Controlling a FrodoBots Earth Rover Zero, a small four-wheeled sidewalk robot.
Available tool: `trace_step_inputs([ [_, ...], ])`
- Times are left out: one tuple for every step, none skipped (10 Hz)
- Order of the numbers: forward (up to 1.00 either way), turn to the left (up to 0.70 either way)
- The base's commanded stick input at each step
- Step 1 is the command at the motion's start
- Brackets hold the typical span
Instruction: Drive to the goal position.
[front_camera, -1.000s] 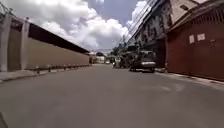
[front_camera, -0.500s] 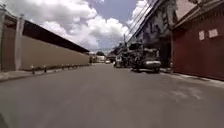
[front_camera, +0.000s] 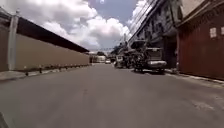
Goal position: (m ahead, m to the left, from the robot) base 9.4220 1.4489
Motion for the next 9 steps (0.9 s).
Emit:
trace_step_inputs([
  [1.0,0.0],
  [1.0,0.0],
  [1.0,0.0],
  [1.0,0.0],
  [1.0,0.0],
  [1.0,0.0],
  [1.0,0.0],
  [1.0,0.0],
  [1.0,0.0],
])
